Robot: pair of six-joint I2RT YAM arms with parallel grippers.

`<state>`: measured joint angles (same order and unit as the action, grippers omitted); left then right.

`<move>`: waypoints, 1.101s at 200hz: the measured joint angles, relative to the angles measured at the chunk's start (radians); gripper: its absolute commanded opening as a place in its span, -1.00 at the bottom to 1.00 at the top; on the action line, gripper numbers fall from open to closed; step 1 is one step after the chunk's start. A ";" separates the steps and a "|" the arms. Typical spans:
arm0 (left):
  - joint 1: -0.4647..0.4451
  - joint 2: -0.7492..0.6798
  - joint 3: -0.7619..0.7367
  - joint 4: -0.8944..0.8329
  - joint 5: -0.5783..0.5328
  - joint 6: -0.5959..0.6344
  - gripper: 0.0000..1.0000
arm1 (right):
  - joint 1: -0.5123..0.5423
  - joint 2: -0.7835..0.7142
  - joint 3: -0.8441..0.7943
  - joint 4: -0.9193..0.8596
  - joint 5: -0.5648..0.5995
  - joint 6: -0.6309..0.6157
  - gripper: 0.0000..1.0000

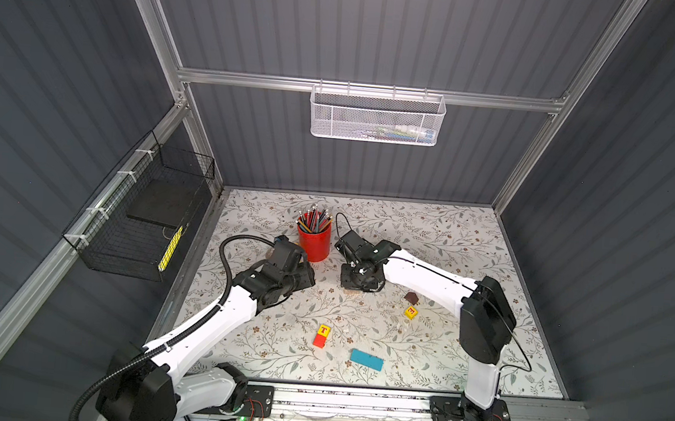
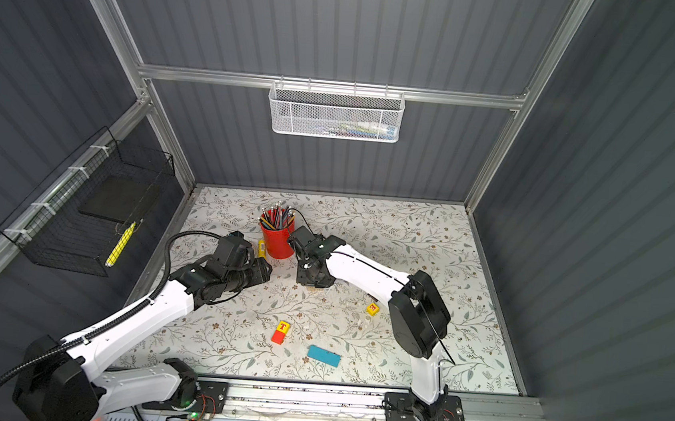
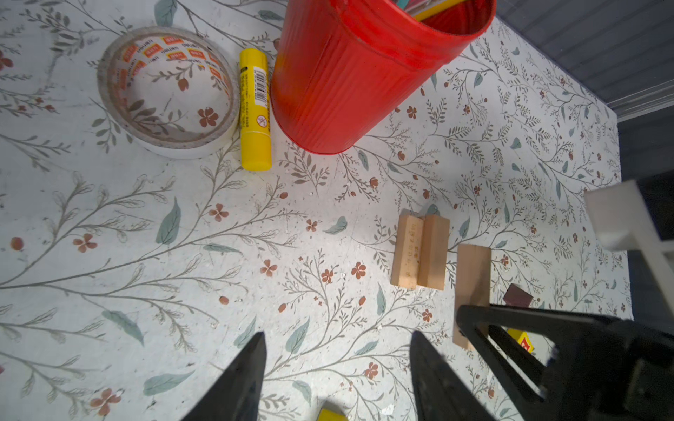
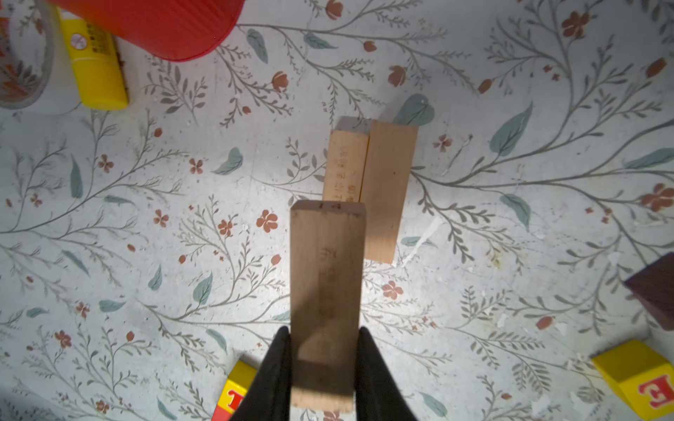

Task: Build the wood block tower
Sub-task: 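Carry the long block to the paired blocks and lower it beside them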

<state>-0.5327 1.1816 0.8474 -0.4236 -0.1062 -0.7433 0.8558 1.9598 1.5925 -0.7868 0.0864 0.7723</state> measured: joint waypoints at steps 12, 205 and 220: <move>0.008 0.013 0.000 0.014 0.019 0.000 0.25 | -0.006 0.030 0.015 -0.008 0.000 0.013 -0.75; 0.050 0.083 -0.003 0.114 0.119 -0.027 0.24 | -0.045 0.179 0.152 -0.030 0.032 0.058 -0.63; 0.052 0.084 -0.003 0.114 0.120 -0.027 0.24 | -0.045 0.185 0.162 -0.028 0.031 0.058 -0.63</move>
<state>-0.4805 1.2659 0.8440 -0.3092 0.0139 -0.7708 0.8112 2.1445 1.7546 -0.8150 0.1173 0.8299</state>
